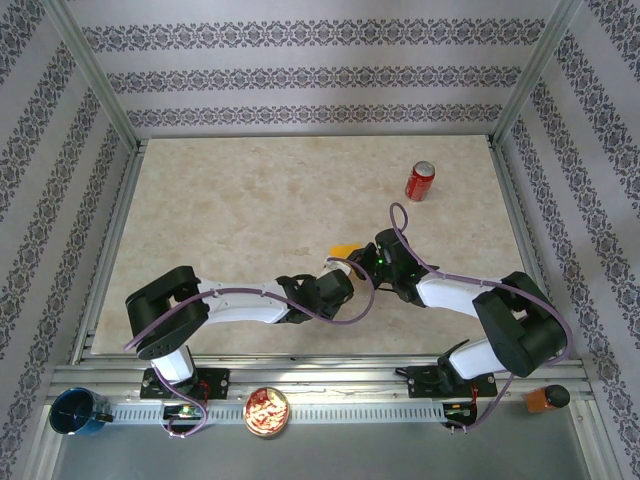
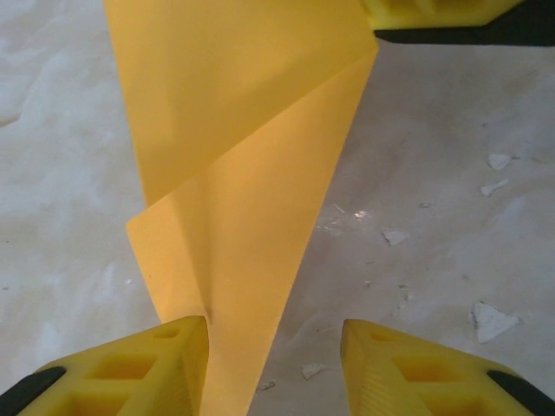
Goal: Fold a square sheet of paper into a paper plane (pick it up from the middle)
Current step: Fold the wing for the fifth time at the center of the table.
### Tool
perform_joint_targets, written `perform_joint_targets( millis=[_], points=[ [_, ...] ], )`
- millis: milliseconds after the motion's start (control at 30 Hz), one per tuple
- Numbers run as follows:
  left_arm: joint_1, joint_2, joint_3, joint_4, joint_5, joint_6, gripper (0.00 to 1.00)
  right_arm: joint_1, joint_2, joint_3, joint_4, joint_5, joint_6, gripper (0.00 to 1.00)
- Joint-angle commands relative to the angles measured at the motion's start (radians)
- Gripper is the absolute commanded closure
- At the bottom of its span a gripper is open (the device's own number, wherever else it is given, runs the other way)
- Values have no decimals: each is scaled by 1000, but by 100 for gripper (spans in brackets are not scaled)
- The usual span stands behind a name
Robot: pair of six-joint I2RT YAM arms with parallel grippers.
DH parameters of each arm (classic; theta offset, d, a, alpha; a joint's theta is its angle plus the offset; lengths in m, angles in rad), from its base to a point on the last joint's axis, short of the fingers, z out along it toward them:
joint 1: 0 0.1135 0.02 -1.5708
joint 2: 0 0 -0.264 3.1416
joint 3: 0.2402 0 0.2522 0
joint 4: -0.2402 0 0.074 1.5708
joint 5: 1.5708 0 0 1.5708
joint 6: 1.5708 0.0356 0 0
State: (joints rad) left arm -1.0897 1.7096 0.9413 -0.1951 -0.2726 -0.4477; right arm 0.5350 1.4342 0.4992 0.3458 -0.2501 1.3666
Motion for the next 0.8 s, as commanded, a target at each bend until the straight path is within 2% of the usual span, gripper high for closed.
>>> perform_joint_targets(
  millis=[0, 400, 767],
  points=[
    [-17, 16, 19, -57, -75, 23, 56, 11, 3, -6, 25, 18, 11, 97],
    [-18, 34, 25, -47, -88, 48, 64, 11, 17, -11, 54, 5, 12, 97],
    [-17, 35, 26, -44, -112, 45, 79, 11, 25, -16, 67, -4, 17, 97]
  ],
)
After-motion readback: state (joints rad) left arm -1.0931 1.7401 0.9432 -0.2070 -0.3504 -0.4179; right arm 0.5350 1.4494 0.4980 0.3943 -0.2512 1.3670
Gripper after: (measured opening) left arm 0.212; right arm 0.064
